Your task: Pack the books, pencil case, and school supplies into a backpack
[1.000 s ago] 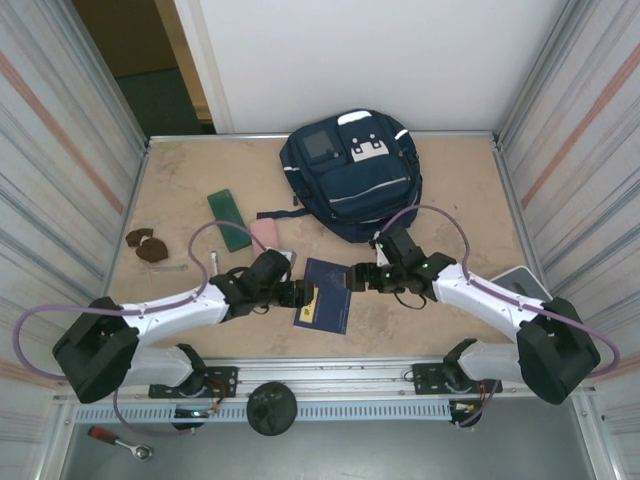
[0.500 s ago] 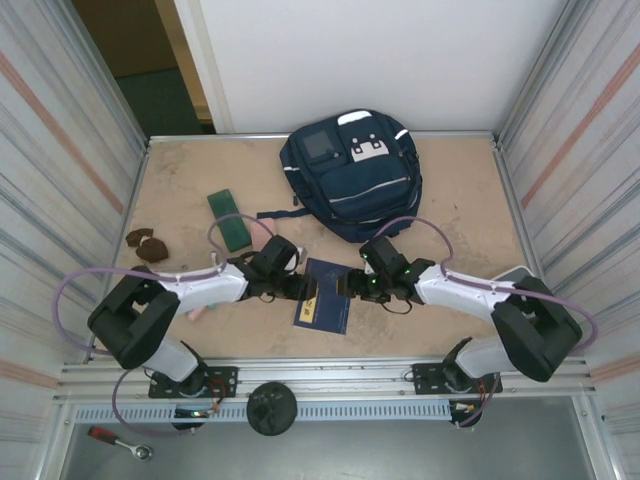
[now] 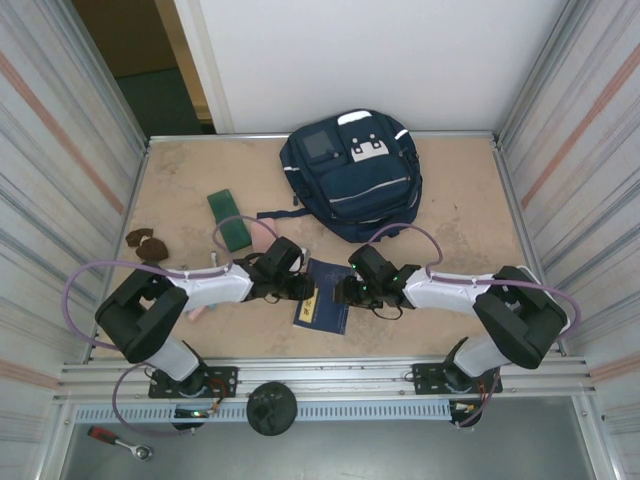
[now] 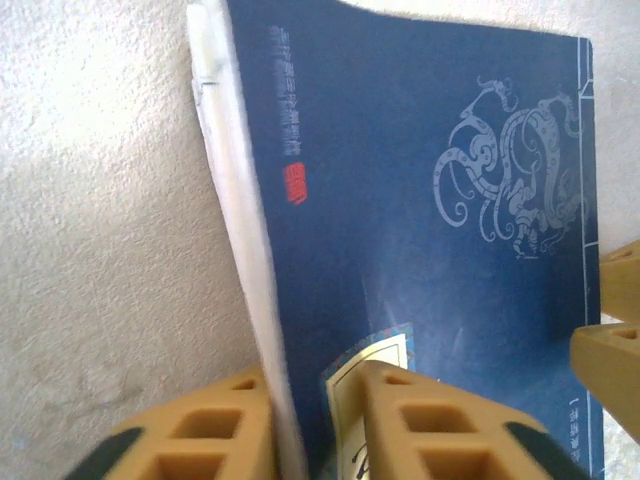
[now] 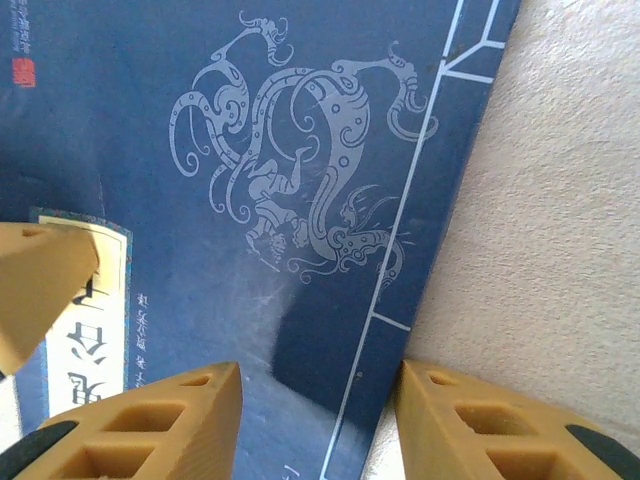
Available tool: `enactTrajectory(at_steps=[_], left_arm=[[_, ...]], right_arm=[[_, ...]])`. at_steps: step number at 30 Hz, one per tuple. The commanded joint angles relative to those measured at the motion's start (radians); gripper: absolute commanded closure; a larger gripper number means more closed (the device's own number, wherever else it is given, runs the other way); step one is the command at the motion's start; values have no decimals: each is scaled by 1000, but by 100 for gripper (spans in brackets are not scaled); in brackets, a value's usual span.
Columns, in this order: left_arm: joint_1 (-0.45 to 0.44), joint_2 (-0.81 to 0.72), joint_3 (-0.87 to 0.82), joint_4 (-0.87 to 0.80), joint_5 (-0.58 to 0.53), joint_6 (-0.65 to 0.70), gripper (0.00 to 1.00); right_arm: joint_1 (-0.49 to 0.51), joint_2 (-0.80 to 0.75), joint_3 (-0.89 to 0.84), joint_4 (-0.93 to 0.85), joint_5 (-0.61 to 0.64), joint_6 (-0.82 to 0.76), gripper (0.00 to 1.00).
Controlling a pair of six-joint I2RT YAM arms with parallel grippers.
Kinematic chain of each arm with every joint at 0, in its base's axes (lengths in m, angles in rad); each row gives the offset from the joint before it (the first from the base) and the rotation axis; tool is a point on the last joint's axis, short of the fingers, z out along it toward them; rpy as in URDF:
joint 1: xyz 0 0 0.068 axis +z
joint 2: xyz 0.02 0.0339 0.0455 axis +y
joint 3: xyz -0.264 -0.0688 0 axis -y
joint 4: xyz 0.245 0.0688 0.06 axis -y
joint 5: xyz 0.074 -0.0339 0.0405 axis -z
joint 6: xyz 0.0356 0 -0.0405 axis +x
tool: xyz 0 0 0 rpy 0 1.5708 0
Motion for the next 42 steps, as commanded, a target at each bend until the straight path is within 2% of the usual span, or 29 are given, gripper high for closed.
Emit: enactTrajectory(at_steps=[1,4,7,14,23,27,29,30,31,33,35,37,40,42], left_arm=[[-21,6,-8,40,25,-2,87],[-11,-12,-15,46,23,-7,100],[7,-44,-41,89,62,-30,100],[90,-158,-132,328,261,-165,100],[134,-262,-182,501,381,-294,100],[140,-296,-178,508,391,-310,100],[144,-295,-171,506,398,-313,100],[148,-292,-168,506,401,-315,100],[149,-284,-163,503,402,-316,100],[153,-270,-149,492,399,-306,100],[157,-250,-116,440,389,-271,100],[159,-227,-50,330,359,-195,88],[157,-187,78,125,259,-36,67],[155,-145,185,-12,159,85,58]], right_arm=[[2,15,-14,33,20,7,56],[-27,-17,-18,2,-4,-24,53],[-79,-73,-27,-42,-69,-79,47],[-196,-198,-86,-11,-243,-106,29],[-264,-192,-158,291,-492,-29,15],[-277,-204,-182,463,-574,28,14],[-279,-217,-178,524,-609,46,22],[-280,-224,-175,544,-617,53,30],[-283,-238,-172,553,-615,59,44],[-303,-272,-174,552,-603,59,65],[-339,-311,-178,528,-595,56,79],[-397,-354,-167,455,-601,46,99],[-538,-425,-115,225,-598,-15,100],[-664,-472,-78,97,-609,-49,100]])
